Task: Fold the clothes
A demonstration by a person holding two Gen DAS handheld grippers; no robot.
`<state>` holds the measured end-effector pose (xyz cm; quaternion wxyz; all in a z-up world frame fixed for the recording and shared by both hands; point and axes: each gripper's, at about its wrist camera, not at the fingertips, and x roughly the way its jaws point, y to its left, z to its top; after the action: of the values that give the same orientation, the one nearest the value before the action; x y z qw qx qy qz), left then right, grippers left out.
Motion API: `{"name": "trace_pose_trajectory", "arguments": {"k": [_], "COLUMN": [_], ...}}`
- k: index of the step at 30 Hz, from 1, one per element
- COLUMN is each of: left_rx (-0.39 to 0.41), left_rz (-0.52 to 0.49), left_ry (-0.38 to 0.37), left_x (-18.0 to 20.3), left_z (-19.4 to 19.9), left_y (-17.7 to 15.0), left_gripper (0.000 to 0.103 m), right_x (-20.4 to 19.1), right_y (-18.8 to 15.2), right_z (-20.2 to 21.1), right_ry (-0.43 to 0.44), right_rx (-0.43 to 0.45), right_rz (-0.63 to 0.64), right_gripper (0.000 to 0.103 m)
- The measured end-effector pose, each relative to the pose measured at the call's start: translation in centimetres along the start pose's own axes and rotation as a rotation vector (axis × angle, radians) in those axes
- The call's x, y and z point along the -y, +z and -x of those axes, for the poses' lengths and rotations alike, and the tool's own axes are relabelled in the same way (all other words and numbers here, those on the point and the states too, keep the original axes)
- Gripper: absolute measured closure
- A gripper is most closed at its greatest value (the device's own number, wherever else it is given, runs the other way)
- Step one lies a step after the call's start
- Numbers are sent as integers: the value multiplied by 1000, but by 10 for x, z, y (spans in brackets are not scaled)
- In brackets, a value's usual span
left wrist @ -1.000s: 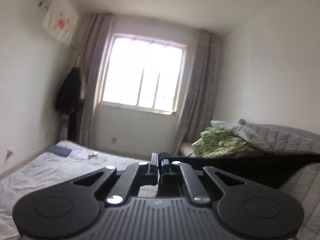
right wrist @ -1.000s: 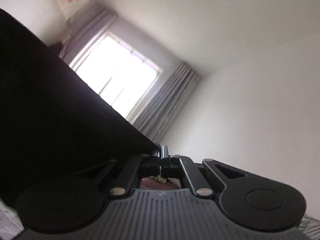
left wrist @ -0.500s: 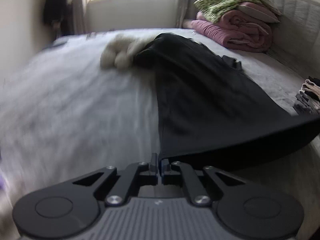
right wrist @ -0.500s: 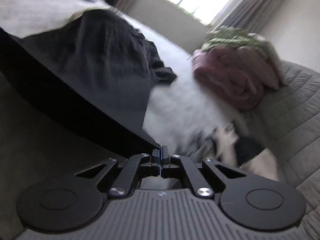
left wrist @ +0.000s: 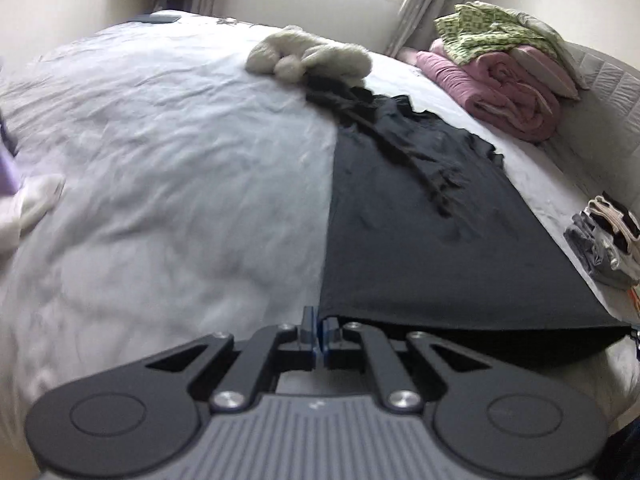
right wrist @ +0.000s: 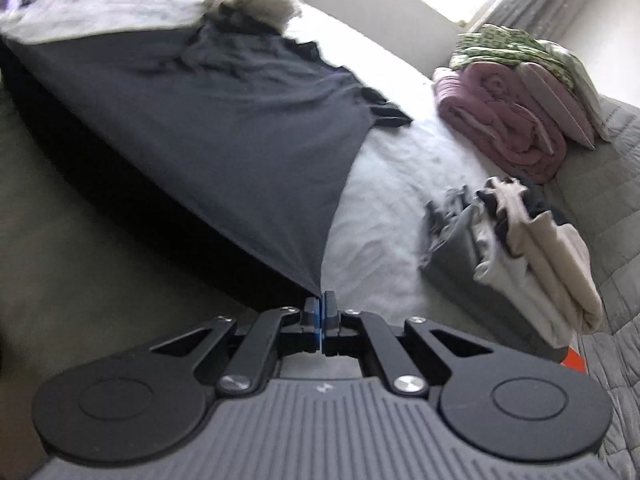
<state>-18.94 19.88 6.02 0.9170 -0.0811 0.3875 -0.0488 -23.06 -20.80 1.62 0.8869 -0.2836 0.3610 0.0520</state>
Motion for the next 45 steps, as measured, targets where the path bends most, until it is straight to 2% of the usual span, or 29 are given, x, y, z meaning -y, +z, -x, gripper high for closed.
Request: {"name": "trace_pose_trajectory", "arguments": {"k": [2,5,7,10,12,18,21,24,30,33,36,41,43,45], "left_rx": [3,6,-4,-39,-66,-132,-128,-128,-120,-120,-127,-173,-181,-179], "left_rz": [-119,-402,-539,-619,-556,-230,-221,-268,-568,-626,-509,-231,-169,-179], "left_ry": [44,139,179,195,158,5,11,43,171,194,134,29,8,15], "left_x": [14,48,61,66,58,22,22,28,61,66,52,19,12,15], "left_z": [2,4,2,-4,-3,0,2,4,0,-3,2,-1,-2,-1], "left_y": [-6,-17,-24,-28,-25,-13,-15,-18,-33,-39,-28,-13,-12,-14], "left_gripper": [100,100,100,100,100,100,100,100,100,100,100,100,99,96], "right_x": [-6,-6,-2,-2,-1,0,-4,-8,-18,-32,-37,-50,-53,-50], "right_y": [-5,-5,-2,-3,-4,-7,-6,-9,-19,-19,-20,-31,-30,-30], "right_z": [2,5,8,7,11,11,12,12,5,11,19,8,7,9], "right_ry": [22,12,2,10,18,38,48,61,85,65,74,64,60,73], "right_rx": [-15,-22,-20,-33,-33,-52,-54,-61,-78,-42,-4,-63,-66,-58], "right_rz": [23,45,47,52,52,53,64,67,93,172,208,307,323,305], "right_gripper": [103,103,103,103,103,103,103,103,103,103,103,103,102,99]}}
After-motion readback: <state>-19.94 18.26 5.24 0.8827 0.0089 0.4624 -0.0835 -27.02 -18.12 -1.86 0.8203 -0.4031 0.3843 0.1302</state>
